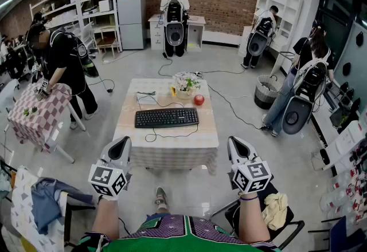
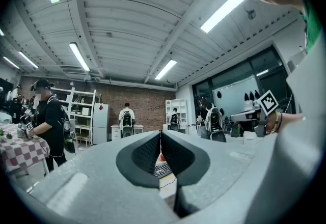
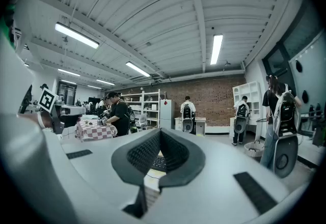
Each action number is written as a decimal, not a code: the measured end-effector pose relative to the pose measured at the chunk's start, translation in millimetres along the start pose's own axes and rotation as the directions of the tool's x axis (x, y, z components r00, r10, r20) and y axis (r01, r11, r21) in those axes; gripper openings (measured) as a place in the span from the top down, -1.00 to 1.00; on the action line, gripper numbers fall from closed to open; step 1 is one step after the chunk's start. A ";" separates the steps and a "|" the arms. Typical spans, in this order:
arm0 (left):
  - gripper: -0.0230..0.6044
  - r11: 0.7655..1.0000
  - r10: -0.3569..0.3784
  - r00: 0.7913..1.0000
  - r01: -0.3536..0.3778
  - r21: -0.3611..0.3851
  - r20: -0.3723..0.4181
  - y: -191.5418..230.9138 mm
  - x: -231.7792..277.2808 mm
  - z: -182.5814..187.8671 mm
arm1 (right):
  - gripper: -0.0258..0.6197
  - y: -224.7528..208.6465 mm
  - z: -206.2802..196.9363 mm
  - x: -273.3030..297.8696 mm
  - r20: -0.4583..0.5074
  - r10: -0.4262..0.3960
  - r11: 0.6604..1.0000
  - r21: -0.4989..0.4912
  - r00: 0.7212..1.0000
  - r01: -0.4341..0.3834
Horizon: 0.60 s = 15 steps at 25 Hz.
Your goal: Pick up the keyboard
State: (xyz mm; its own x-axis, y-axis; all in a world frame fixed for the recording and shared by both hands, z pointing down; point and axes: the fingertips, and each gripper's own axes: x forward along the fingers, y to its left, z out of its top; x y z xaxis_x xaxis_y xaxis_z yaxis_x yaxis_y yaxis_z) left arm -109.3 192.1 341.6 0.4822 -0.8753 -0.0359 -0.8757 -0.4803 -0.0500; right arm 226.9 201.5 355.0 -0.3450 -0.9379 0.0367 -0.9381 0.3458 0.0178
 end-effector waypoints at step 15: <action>0.87 1.000 -0.027 1.000 0.026 -0.014 -0.008 -2.7 12.0 -12.7 | 0.92 -1.6 -6.1 13.5 0.008 -0.002 1.000 0.014 1.000 0.002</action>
State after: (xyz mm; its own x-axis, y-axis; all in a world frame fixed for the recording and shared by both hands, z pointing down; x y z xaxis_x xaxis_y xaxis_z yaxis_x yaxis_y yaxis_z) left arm -101.4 182.2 353.9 0.5050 -0.8627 -0.0267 -0.8629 -0.5040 -0.0365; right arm 224.0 188.4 361.5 -0.3434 -0.9387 0.0290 -0.9391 0.3436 0.0040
